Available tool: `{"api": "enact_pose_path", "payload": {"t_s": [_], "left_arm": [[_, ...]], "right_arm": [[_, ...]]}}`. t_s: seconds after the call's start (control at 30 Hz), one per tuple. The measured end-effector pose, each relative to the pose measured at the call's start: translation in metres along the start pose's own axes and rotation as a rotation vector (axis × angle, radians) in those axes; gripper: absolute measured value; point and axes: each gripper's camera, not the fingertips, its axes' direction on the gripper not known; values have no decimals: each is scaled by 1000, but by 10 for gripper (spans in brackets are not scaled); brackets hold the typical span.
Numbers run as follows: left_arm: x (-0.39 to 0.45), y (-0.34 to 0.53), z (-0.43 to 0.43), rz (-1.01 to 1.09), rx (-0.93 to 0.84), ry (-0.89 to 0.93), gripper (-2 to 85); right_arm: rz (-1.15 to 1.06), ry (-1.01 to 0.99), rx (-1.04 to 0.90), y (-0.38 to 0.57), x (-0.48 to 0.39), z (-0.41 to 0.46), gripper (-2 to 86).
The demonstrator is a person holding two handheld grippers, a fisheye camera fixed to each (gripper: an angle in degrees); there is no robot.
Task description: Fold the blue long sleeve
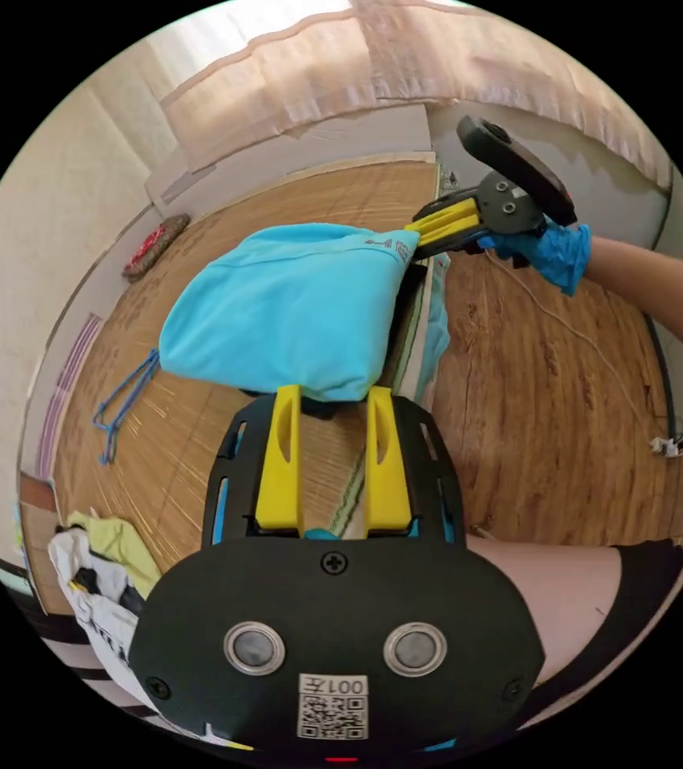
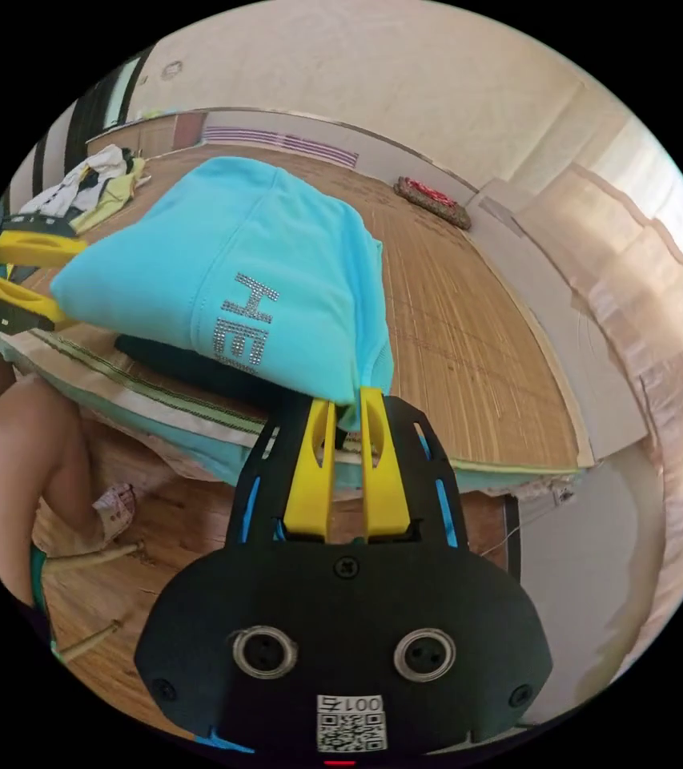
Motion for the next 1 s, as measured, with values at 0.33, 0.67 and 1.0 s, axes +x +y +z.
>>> {"api": "enact_pose_path", "payload": {"t_s": [0.33, 0.67, 1.0], "left_arm": [[-52, 77, -81, -444, -42, -136, 10], [-75, 163, -202, -707, 54, -278, -13], [-86, 253, -275, -881, 134, -338, -12]], "right_arm": [[424, -54, 159, 61, 18, -84, 9], [281, -28, 158, 35, -76, -150, 7], [100, -192, 253, -5, -207, -198, 7]]}}
